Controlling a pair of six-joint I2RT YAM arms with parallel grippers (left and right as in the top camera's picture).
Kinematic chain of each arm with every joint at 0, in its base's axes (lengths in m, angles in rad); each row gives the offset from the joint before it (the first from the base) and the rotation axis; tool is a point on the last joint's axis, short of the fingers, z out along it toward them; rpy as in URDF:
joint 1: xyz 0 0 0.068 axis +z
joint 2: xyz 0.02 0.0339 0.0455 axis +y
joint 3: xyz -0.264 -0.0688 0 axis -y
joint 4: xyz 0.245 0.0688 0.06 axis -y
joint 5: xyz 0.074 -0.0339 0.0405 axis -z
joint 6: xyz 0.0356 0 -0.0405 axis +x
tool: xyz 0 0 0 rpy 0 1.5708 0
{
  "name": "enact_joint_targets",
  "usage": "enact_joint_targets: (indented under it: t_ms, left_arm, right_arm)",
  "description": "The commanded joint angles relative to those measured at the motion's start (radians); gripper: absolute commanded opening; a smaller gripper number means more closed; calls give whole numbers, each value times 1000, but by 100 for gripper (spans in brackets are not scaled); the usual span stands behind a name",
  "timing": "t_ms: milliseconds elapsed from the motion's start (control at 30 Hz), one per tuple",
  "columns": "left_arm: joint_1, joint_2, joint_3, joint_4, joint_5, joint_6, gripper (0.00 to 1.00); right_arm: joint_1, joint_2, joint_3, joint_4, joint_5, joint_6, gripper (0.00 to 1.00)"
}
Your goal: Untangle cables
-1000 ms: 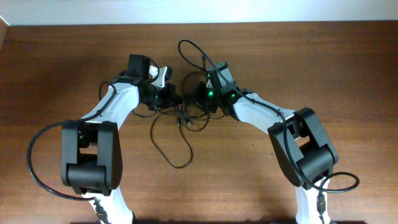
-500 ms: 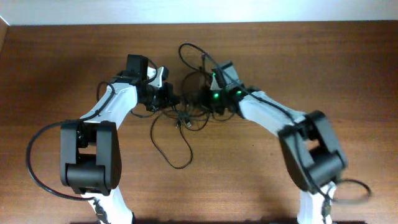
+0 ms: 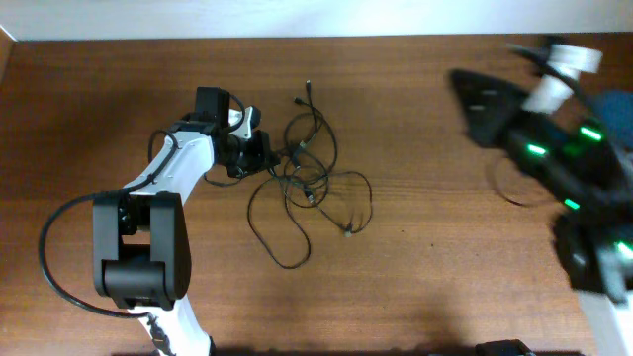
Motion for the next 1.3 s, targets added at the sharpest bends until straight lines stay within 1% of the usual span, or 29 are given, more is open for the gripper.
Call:
enact_joint_targets:
  t_ms: [0, 33, 67, 133, 167, 200, 233, 267, 300, 333, 367, 400, 467, 500, 533, 567, 600, 700, 733, 800, 833, 933, 967, 1033, 1100, 1133, 1167, 1200, 1267]
  left_arm:
    - [4, 11, 2, 1, -8, 1, 0]
    - [4, 11, 2, 0, -8, 1, 0]
    - [4, 11, 2, 1, -8, 1, 0]
    - [4, 11, 2, 1, -8, 1, 0]
    - [4, 11, 2, 1, -8, 1, 26]
    - [4, 11, 2, 1, -8, 1, 47]
    - [4, 11, 2, 1, -8, 1, 54]
    - [4, 11, 2, 1, -8, 1, 64]
    - [4, 11, 2, 1, -8, 1, 74]
    - [4, 11, 2, 1, -23, 1, 78]
    - [4, 11, 2, 1, -23, 1, 79]
    - [4, 11, 2, 1, -23, 1, 79]
    - [4, 11, 2, 1, -23, 1, 77]
    - [4, 11, 2, 1, -23, 1, 68]
    - [4, 11, 2, 1, -23, 1, 56]
    - [3, 11, 2, 1, -23, 1, 49]
    - [3, 11, 2, 1, -23, 1, 47]
    - [3, 11, 2, 1, -23, 1, 45]
    - [3, 11, 2, 1, -23, 1, 43]
    - [3, 11, 2, 1, -23, 1, 43]
    - [3, 11, 2, 1, -23, 1, 40]
    - [3, 11, 2, 1, -23, 1, 39]
    - [3, 11, 2, 1, -23, 1, 39]
    - [5, 11, 2, 2, -23, -2, 38]
    - [14, 11, 2, -3, -24, -45, 40]
    - [21, 11, 2, -4, -23, -48, 40]
    - [35, 11, 2, -11, -23, -57, 40]
    - [47, 11, 2, -18, -22, -75, 40]
    - [55, 11, 2, -22, -22, -78, 39]
  right_arm:
    - [-159, -79, 13, -38, 6, -35, 4]
    - [-204, -93, 13, -78, 6, -35, 4]
    - [-257, -99, 13, -175, 6, -41, 4]
    - [-271, -79, 12, -310, 6, -121, 4]
    - [-270, -29, 12, -431, 6, -143, 21]
    - [-270, -6, 12, -472, 6, -145, 22]
    - [-269, 34, 12, -523, 0, -179, 24]
    - [-258, 81, 12, -566, -24, -233, 28]
    - [-239, 125, 12, -599, -51, -277, 36]
    - [-208, 174, 12, -627, -62, -322, 46]
    - [-178, 212, 12, -644, -62, -346, 50]
    - [-117, 286, 12, -654, -62, -362, 52]
    - [-56, 352, 12, -653, -61, -379, 54]
    - [-1, 414, 12, -651, -61, -379, 54]
    - [38, 463, 12, -644, -61, -379, 54]
    - [69, 512, 12, -635, -57, -378, 55]
    - [98, 557, 12, -622, -57, -378, 58]
    - [162, 669, 12, -570, -81, -351, 66]
    - [187, 708, 12, -550, -115, -351, 67]
    - [237, 757, 12, -528, -137, -354, 69]
    - [276, 772, 12, -528, -138, -419, 71]
    - [350, 773, 12, -528, -248, -682, 71]
    - [380, 773, 12, -518, -217, -720, 71]
    - [451, 773, 12, -473, -72, -720, 72]
    - [531, 773, 12, -396, 16, -752, 72]
    - [565, 773, 12, -362, 91, -752, 71]
    - [618, 775, 12, -314, 210, -752, 71]
    - [649, 781, 12, -278, 260, -752, 69]
    - [684, 800, 12, -214, 264, -747, 65]
